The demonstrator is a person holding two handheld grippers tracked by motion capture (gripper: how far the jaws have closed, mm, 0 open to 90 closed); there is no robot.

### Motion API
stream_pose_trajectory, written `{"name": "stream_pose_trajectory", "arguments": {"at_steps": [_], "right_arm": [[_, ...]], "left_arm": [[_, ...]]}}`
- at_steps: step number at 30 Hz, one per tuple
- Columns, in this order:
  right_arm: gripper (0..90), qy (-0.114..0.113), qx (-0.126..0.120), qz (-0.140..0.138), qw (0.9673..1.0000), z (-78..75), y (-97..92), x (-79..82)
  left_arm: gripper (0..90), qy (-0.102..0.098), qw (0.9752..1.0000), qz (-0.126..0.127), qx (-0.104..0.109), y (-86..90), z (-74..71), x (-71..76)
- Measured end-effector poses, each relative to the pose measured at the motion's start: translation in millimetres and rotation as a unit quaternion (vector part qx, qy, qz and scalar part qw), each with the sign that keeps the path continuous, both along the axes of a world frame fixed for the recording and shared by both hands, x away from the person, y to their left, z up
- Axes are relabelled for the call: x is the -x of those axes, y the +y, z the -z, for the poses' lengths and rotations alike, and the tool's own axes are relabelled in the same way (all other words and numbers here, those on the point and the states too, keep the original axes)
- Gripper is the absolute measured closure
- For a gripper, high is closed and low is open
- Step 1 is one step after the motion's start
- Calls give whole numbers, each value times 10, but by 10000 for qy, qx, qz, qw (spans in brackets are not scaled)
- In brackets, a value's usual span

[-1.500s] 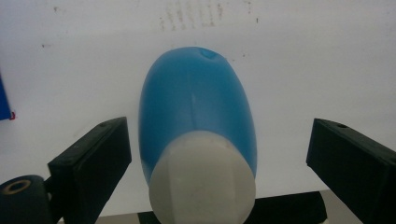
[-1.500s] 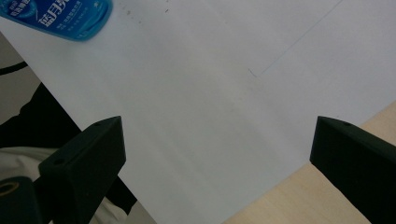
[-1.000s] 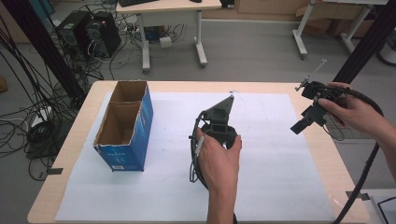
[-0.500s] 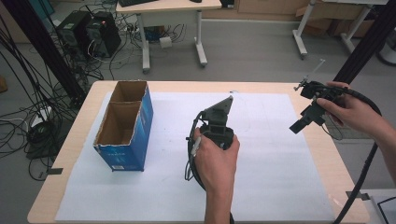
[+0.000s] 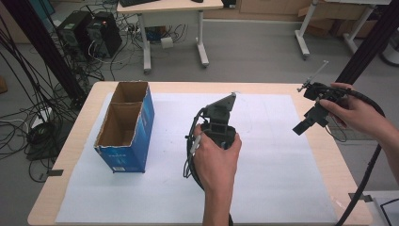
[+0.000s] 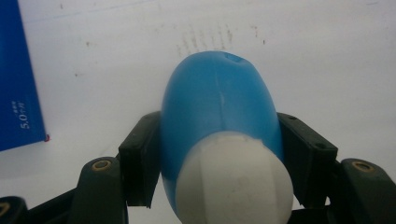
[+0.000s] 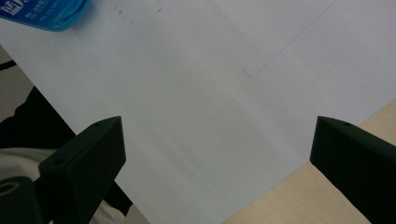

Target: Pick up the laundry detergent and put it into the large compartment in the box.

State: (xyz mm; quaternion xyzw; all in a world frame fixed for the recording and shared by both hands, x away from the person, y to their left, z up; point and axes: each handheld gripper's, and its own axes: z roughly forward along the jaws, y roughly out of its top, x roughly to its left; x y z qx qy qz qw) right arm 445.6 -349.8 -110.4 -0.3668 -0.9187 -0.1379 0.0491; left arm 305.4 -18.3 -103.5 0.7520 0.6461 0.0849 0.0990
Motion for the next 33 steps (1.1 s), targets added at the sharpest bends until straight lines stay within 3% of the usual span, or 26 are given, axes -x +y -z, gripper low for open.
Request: {"name": "stream_pose_trajectory", "arguments": {"at_steps": [8, 9, 18, 23, 28, 33], "right_arm": [[34, 42, 58, 29, 10000, 9, 33, -25], [34, 43, 67, 44, 10000, 3, 40, -23], [34, 16, 139, 70, 9999, -46, 88, 2], [34, 31, 205, 106, 9997, -60, 143, -5], [35, 37, 243, 83, 9997, -63, 213, -6], [35, 49, 292, 142, 9995, -70, 258, -23]], "left_arm": [[376, -182, 9997, 119, -109, 134, -459, 77], [376, -182, 9997, 119, -109, 134, -459, 77], [376, -275, 9994, 103, -192, 379, -898, 148], [376, -429, 9989, 102, -160, 568, -1194, 192], [376, -640, 9973, 40, -364, 635, -1485, 244], [377, -761, 9967, -8, -285, 842, -1737, 230]]}}
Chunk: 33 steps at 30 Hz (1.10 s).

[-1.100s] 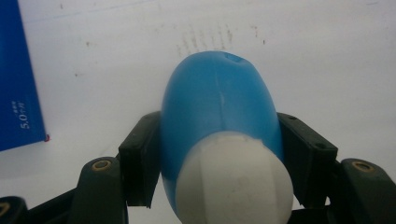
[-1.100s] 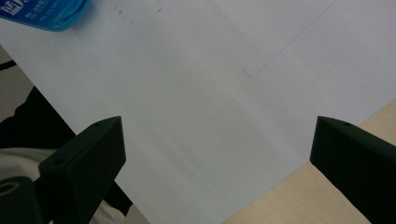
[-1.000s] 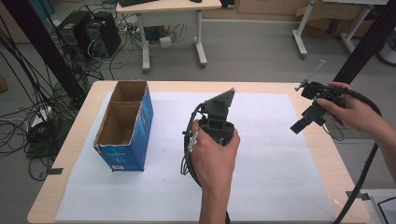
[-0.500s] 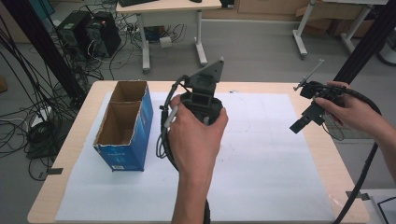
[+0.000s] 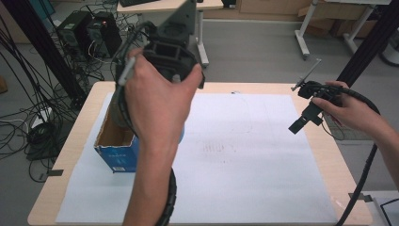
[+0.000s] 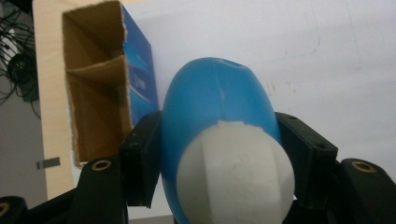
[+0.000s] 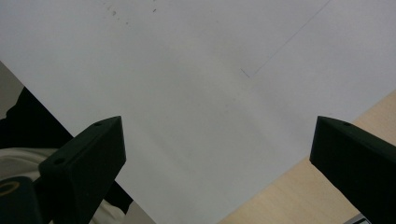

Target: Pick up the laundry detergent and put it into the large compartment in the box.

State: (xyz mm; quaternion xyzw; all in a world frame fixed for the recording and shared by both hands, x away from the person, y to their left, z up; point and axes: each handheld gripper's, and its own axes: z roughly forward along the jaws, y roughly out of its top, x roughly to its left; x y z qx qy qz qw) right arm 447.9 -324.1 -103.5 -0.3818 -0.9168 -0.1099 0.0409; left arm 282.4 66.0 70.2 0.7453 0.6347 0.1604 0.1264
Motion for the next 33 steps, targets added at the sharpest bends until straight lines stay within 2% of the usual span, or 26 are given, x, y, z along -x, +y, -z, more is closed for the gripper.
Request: {"name": "stream_pose_trajectory", "arguments": {"at_steps": [4, 7, 10, 18, 21, 26, 30, 33], "right_arm": [[34, 35, 86, 18, 10000, -4, 58, -30], [34, 77, 109, 20, 9999, 1, 80, -58], [35, 117, 153, 47, 9998, 8, 105, -88], [35, 164, 194, 111, 9996, 19, 137, -142], [35, 141, 219, 109, 9996, 15, 142, -154], [35, 139, 250, 131, 9995, 12, 156, -176], [35, 126, 250, 144, 9995, 5, 165, -177], [35, 126, 260, 147, 9995, 7, 170, -175]], "left_arm": [[376, -101, 9999, -73, 64, 181, -140, -37], [377, -86, 9999, -132, -12, 249, -202, -93], [376, -114, 9997, -199, 42, 403, -273, -138], [377, -177, 9986, -488, -72, 720, -390, -238], [377, -214, 9977, -630, -123, 843, -392, -277], [377, -186, 9965, -808, -37, 1080, -286, -364], [377, -21, 9958, -910, 36, 1249, -119, -499], [377, 23, 9951, -981, 124, 1376, 46, -572]]}}
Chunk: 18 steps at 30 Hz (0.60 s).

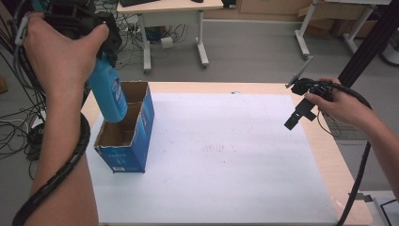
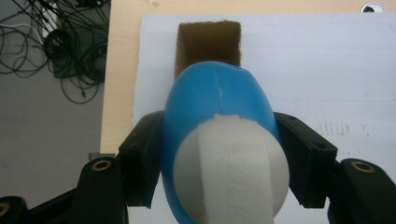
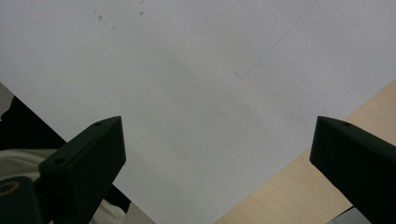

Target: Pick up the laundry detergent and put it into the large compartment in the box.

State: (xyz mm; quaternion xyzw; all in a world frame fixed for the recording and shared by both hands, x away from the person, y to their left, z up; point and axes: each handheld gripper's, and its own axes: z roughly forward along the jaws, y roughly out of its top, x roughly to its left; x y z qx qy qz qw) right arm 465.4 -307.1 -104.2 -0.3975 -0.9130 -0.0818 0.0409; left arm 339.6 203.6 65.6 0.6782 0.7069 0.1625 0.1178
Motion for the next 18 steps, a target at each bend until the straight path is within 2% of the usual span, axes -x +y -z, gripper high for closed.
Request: {"name": "stream_pose_trajectory", "arguments": {"at_steps": [5, 11, 18], "right_arm": [[35, 16, 20, 31, 10000, 4, 5, -7], [35, 10, 15, 47, 10000, 10, 17, -3], [35, -19, 32, 15, 10000, 10, 34, 1]], "left_arm": [[378, 100, 9999, -69, 101, 119, 225, -101], [378, 174, 9998, -100, 94, 163, 501, -176], [378, 240, 9996, -73, 105, 215, 784, -200]]}}
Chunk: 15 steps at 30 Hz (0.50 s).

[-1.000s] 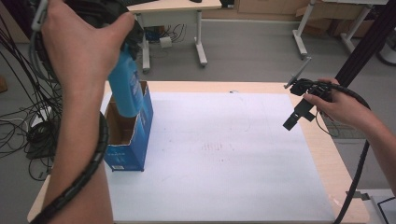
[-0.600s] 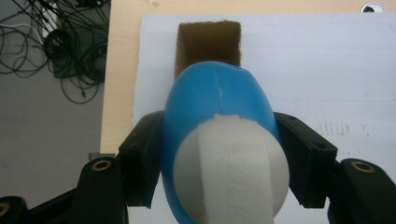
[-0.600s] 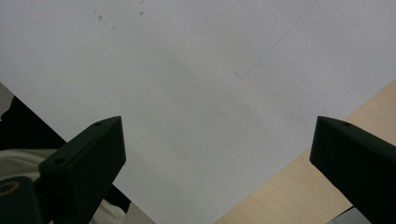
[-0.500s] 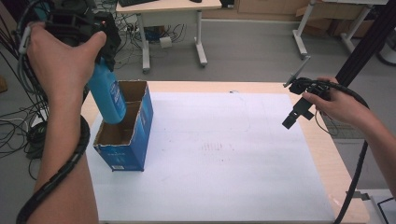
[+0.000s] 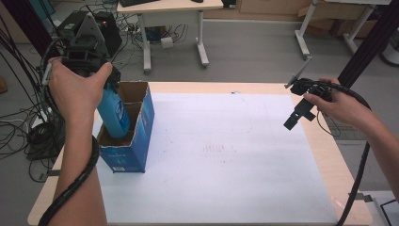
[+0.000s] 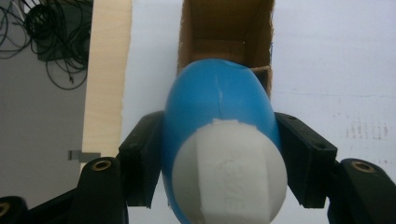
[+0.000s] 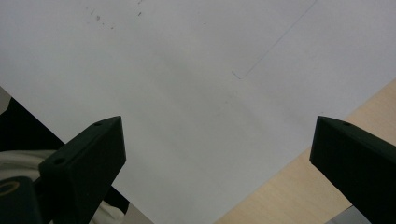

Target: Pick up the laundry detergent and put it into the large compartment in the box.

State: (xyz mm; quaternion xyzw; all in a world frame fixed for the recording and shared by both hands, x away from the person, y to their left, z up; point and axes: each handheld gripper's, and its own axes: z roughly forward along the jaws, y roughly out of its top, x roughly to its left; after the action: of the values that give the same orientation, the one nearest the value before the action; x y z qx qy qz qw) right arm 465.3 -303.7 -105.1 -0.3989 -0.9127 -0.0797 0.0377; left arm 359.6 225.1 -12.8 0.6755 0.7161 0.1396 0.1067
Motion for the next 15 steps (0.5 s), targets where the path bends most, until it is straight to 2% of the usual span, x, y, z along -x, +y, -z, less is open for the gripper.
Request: {"name": "stream_pose_trajectory", "arguments": {"at_steps": [7, 15], "right_arm": [[36, -7, 7, -84, 10000, 9, 45, 13], [35, -6, 26, -89, 10000, 21, 67, 10]], "left_arm": [[378, 104, 9999, 16, -19, 16, 273, -17], [378, 173, 9998, 58, 11, 50, 514, -34]]}}
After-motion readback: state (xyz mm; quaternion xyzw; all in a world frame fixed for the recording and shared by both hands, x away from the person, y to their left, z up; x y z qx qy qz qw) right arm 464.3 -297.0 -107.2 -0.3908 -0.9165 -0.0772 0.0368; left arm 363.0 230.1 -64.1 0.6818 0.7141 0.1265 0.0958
